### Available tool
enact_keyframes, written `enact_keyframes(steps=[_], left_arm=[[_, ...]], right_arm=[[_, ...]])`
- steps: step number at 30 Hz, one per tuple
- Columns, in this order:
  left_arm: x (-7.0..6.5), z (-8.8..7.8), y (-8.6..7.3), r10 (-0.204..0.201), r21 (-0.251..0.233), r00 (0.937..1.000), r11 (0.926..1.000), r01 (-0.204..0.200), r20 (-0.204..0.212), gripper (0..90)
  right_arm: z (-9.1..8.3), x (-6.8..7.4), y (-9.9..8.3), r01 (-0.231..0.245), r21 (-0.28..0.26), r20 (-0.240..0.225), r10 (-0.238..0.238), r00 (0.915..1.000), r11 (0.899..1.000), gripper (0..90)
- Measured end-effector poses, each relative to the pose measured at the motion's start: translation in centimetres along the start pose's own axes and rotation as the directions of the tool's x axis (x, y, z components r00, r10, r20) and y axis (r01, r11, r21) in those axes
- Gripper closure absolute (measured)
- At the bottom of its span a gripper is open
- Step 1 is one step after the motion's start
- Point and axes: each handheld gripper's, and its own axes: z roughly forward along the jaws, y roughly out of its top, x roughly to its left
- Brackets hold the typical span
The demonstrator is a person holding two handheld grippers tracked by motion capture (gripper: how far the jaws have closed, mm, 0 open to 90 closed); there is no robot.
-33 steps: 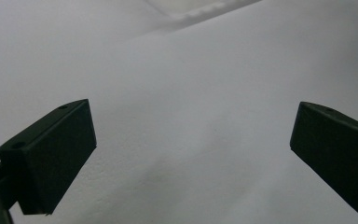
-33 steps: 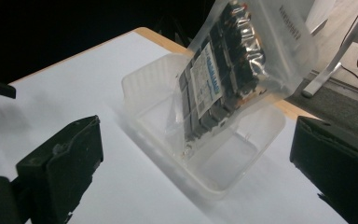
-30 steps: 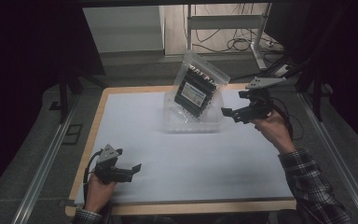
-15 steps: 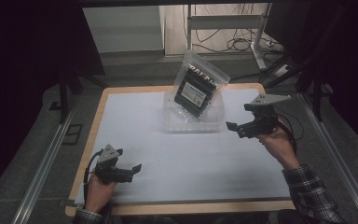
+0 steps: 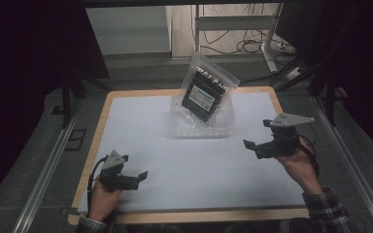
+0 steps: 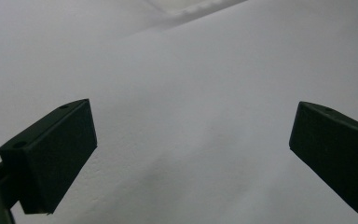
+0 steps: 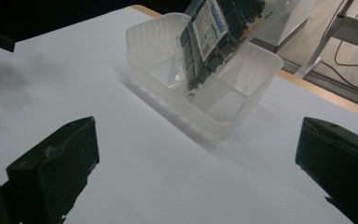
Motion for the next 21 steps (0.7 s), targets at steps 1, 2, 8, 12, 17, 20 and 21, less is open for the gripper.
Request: enact_keyframes(steps=[1, 2, 8, 12, 17, 20, 21], left_arm=[[0.0, 0.0, 0.0, -0.002, 0.001, 1.0, 1.0, 0.002, 0.0, 0.3], [0.0, 0.0, 0.0, -0.002, 0.001, 1.0, 1.0, 0.002, 0.0, 0.3], [-0.1, 0.0, 0.0, -0.001, 0.001, 1.0, 1.0, 0.001, 0.001, 0.3], [-0.1, 0.0, 0.0, -0.001, 0.003, 1.0, 1.0, 0.001, 0.001, 0.4], [-0.1, 0.1, 0.0, 0.004, 0.004, 1.0, 1.0, -0.004, 0.0, 0.4], [-0.1, 0.1, 0.0, 0.005, 0.005, 1.0, 1.0, -0.005, -0.001, 0.4], [-0.1, 0.1, 0.0, 0.005, 0.006, 1.0, 1.0, -0.005, -0.002, 0.4]], right_arm=[[-0.2, 0.1, -0.2, -0.001, -0.004, 0.002, 0.001, 1.0, 1.0, 0.0], [-0.2, 0.1, -0.2, -0.001, -0.004, 0.002, 0.001, 1.0, 1.0, 0.0], [-1.5, 0.3, -1.6, -0.023, -0.02, 0.019, 0.023, 0.9995, 1.0, 0.0], [-2.2, 0.3, -2.7, -0.041, -0.015, 0.033, 0.042, 0.9986, 0.999, 0.0], [-3.0, 0.4, -4.5, -0.059, -0.016, 0.063, 0.06, 0.9962, 0.998, 0.0], [-3.2, 0.5, -5.1, -0.064, -0.018, 0.071, 0.065, 0.9954, 0.998, 0.0], [-3.3, 0.6, -5.7, -0.07, -0.017, 0.077, 0.071, 0.9945, 0.997, 0.0]])
